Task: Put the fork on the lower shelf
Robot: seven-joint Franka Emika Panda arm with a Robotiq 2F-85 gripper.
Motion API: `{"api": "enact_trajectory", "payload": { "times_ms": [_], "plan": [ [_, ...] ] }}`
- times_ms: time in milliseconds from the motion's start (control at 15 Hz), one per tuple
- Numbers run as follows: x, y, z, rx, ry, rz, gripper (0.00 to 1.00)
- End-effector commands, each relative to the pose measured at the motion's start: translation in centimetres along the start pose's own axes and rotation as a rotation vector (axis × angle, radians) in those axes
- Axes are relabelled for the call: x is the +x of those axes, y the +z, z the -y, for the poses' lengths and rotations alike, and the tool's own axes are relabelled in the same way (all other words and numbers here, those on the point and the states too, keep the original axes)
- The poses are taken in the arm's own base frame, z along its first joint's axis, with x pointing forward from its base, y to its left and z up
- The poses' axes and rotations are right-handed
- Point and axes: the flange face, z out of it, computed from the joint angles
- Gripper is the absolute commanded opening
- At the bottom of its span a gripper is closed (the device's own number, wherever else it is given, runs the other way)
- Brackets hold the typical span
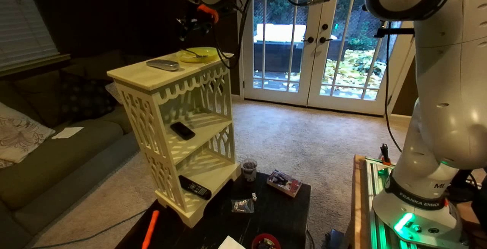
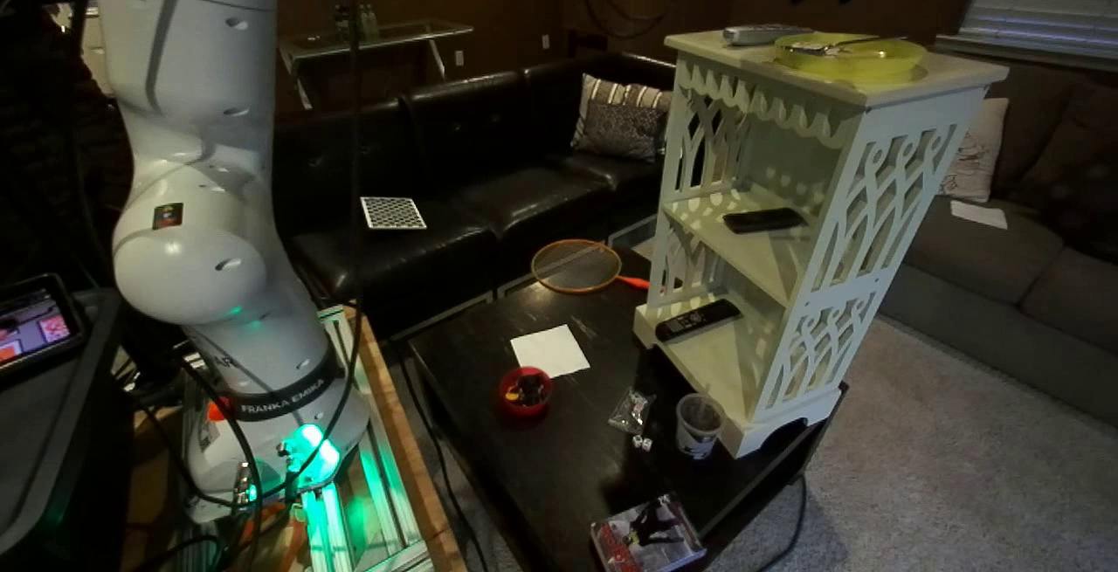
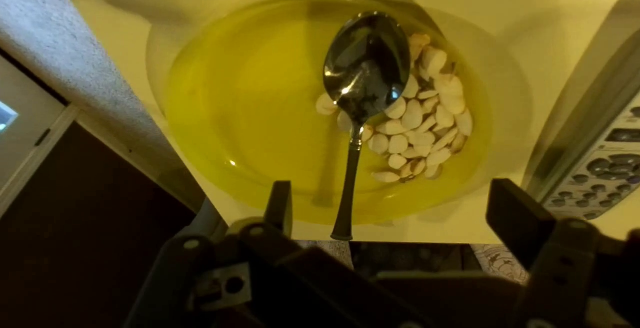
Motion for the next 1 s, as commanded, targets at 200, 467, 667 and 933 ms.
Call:
{"api": "enact_trajectory", "payload": {
  "times_ms": [200, 467, 667, 933],
  "plan": [
    [0.1, 3.3, -1.0, -0.02, 0.099, -0.006, 0.85],
    [0.0, 4.1, -1.9, -0.031, 0.136, 0.003, 0.78],
    [0.0, 4.4, -1.8, -0.025, 0.139, 0.004, 0.71],
    [0.1, 4.6, -1.7, -0.024, 0.139, -0.001, 0.65]
  ]
}}
